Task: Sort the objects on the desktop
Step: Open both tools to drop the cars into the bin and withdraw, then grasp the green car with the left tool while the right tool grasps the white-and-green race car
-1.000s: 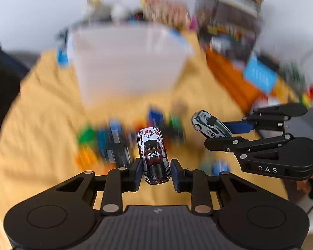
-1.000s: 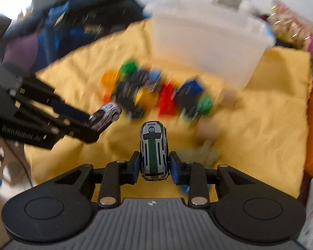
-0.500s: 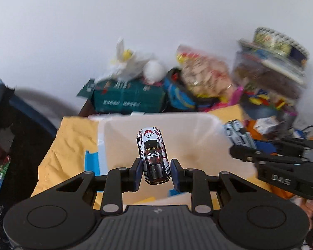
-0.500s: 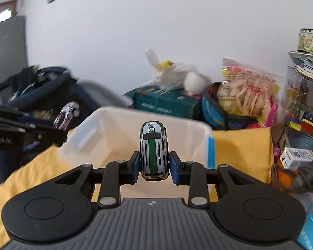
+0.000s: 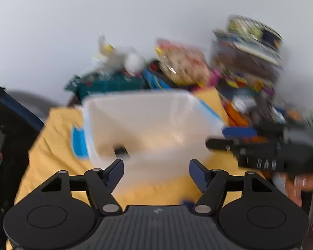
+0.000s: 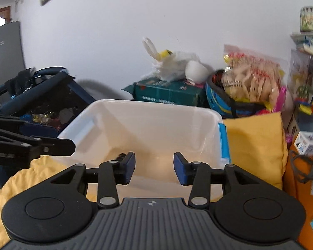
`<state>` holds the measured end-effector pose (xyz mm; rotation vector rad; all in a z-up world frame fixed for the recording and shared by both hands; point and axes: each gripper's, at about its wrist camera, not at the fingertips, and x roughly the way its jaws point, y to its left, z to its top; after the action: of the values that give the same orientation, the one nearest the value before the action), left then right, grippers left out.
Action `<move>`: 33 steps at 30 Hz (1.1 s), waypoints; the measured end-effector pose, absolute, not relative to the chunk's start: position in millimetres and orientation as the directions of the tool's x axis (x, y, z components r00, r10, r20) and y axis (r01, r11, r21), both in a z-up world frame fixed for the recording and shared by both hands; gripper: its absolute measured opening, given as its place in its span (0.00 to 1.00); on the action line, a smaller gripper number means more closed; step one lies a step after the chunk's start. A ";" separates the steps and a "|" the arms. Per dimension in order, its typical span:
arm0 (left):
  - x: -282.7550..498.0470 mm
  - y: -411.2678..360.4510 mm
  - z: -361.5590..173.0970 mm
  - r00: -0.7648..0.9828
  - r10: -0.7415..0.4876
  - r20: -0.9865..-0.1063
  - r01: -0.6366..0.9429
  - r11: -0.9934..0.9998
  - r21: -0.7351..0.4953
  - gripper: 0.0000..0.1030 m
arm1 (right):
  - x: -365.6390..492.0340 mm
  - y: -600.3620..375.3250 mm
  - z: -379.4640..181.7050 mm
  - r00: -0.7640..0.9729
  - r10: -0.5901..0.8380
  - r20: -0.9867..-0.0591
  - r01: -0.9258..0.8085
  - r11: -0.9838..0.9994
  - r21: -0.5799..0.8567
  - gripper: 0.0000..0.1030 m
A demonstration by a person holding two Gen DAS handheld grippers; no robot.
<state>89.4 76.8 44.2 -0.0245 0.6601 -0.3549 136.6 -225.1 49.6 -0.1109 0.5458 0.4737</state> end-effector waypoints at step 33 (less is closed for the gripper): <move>18.5 7.6 -78.6 0.526 -0.181 -0.831 0.756 0.546 0.360 0.32 | 50.8 -198.9 -55.6 0.585 0.309 -0.749 -0.667 0.709 -0.229 0.18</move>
<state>18.5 7.6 -78.6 0.8030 0.8309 -0.6385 50.8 -198.9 -55.6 -0.5312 0.7452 0.6016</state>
